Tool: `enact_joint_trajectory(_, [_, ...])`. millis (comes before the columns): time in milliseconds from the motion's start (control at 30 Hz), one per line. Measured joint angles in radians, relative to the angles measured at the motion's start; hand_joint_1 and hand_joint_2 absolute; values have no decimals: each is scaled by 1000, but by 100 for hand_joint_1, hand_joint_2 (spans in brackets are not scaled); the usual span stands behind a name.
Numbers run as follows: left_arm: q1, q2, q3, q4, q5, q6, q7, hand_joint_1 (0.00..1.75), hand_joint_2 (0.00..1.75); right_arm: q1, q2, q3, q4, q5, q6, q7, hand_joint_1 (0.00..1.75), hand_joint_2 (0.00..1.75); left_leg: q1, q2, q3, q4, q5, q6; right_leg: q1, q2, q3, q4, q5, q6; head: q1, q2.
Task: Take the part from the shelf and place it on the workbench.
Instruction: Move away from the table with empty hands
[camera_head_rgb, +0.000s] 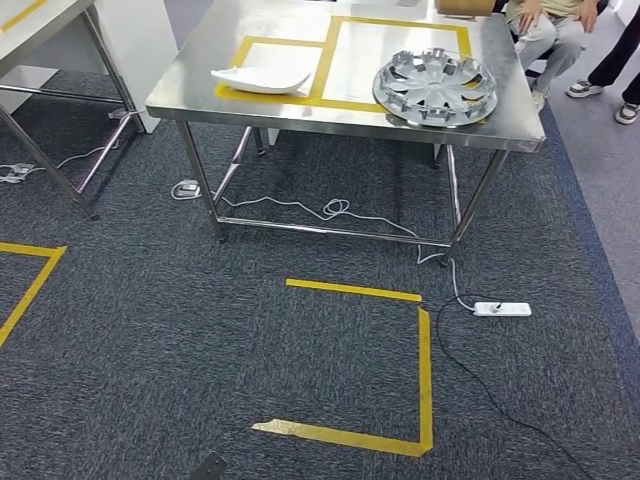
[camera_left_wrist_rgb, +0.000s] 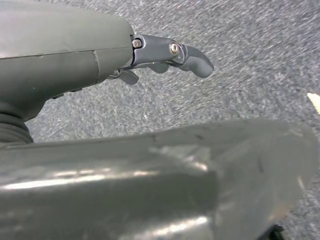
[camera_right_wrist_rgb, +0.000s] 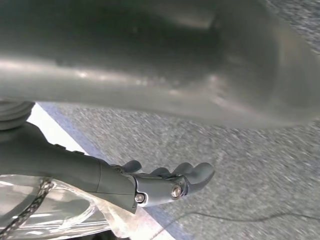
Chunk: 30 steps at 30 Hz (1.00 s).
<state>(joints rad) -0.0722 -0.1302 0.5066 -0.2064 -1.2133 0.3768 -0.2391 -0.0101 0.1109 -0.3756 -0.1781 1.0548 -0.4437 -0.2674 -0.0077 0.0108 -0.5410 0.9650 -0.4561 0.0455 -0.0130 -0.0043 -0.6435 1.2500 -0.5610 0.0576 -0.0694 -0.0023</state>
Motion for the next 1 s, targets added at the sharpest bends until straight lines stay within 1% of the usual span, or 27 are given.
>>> enact_joint_trajectory(33, [1,0,0,0,0,0,0,0,0,0,0,0,0,0,0,0,0,0,0,0,-8,2,6,-3,0,0,47,-62,28,-3,0,0])
enact_joint_trajectory(67, [2,0,0,0,0,1,0,0,0,-1,0,0,0,0,0,0,0,0,-2,0,-15,6,11,-6,1,0,104,-139,42,-6,0,0])
enact_joint_trajectory(100, [2,-1,0,0,0,2,0,0,0,-3,0,0,0,0,1,0,0,0,-4,0,-21,10,15,-10,2,0,153,-211,42,-9,-1,0])
enact_joint_trajectory(133, [2,-1,0,0,0,3,0,0,0,-4,0,0,0,0,1,0,0,0,-6,0,-26,15,18,-15,3,1,183,-264,33,-13,-1,0])
enact_joint_trajectory(167, [2,0,0,0,0,4,0,0,0,-5,0,0,0,0,1,0,0,0,-8,1,-30,20,16,-13,3,1,196,-292,23,-15,-2,0])
enact_joint_trajectory(200, [2,0,0,0,0,6,0,0,0,-3,0,0,0,0,1,0,0,0,-10,1,-33,23,13,-6,3,1,194,-301,17,-17,-3,0])
enact_joint_trajectory(267, [4,1,0,0,-1,7,0,0,0,1,0,0,0,0,3,0,0,0,-11,0,-36,24,11,10,3,0,190,-303,15,-23,-4,0])
enact_joint_trajectory(300, [5,1,0,0,-1,7,0,0,0,2,0,0,0,0,3,0,0,0,-10,0,-36,23,18,9,4,0,189,-302,16,-26,-5,0])
enact_joint_trajectory(400, [7,1,0,0,-1,7,0,0,0,3,0,-1,0,0,3,0,0,0,-7,-1,-36,19,37,-13,8,-1,185,-298,21,-33,-5,0])
enact_joint_trajectory(433, [8,1,0,0,-1,7,0,0,0,3,0,-1,0,0,3,0,0,0,-6,-1,-36,18,39,-16,9,-2,184,-297,22,-35,-5,0])
enact_joint_trajectory(733, [10,2,0,0,-1,8,0,0,0,2,0,-3,0,0,3,0,0,0,-4,-2,-39,18,40,-21,11,-2,182,-295,22,-36,-5,0])
enact_joint_trajectory(1000, [10,3,0,0,-1,7,2,0,0,2,0,-3,0,2,3,0,0,0,-4,-2,-44,20,40,-21,10,-2,178,-295,23,-35,-5,0])
